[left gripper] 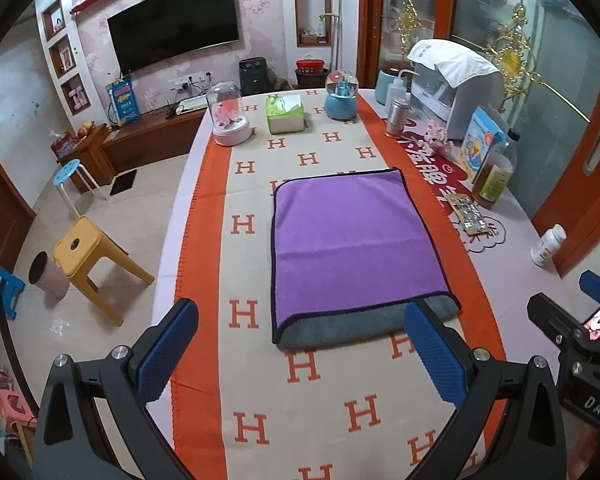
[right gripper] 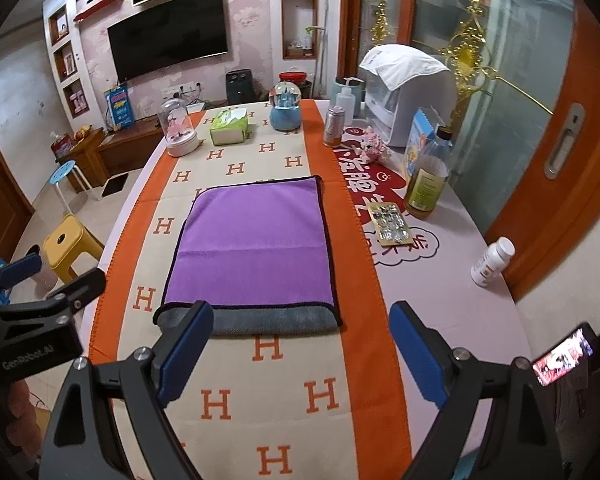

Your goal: Fold towel

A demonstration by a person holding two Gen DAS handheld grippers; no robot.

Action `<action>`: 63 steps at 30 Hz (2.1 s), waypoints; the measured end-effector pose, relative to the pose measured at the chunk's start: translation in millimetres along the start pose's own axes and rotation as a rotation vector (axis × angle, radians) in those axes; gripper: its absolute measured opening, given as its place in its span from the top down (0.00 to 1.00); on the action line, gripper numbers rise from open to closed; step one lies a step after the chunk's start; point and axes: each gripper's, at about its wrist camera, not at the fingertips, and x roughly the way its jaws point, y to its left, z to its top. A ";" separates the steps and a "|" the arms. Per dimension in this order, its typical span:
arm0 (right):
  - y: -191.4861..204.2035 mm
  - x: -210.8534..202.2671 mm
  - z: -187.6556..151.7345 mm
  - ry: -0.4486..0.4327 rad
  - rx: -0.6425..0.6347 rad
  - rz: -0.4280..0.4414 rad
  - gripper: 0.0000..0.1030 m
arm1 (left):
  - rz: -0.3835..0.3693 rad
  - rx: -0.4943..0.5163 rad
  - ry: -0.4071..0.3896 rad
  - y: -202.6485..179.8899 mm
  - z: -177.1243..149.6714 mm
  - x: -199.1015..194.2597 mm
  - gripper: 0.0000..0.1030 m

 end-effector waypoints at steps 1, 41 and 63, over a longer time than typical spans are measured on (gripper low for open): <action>-3.0 5.7 2.8 0.001 -0.010 0.004 0.13 | 0.008 0.000 -0.002 -0.3 1.4 1.7 0.01; -51.4 235.4 -26.5 0.361 -0.352 0.361 0.61 | -0.209 0.251 0.349 19.7 -40.4 227.2 0.24; -39.3 247.5 -29.8 0.369 -0.452 0.367 0.89 | -0.390 0.298 0.482 21.3 -45.5 255.3 0.59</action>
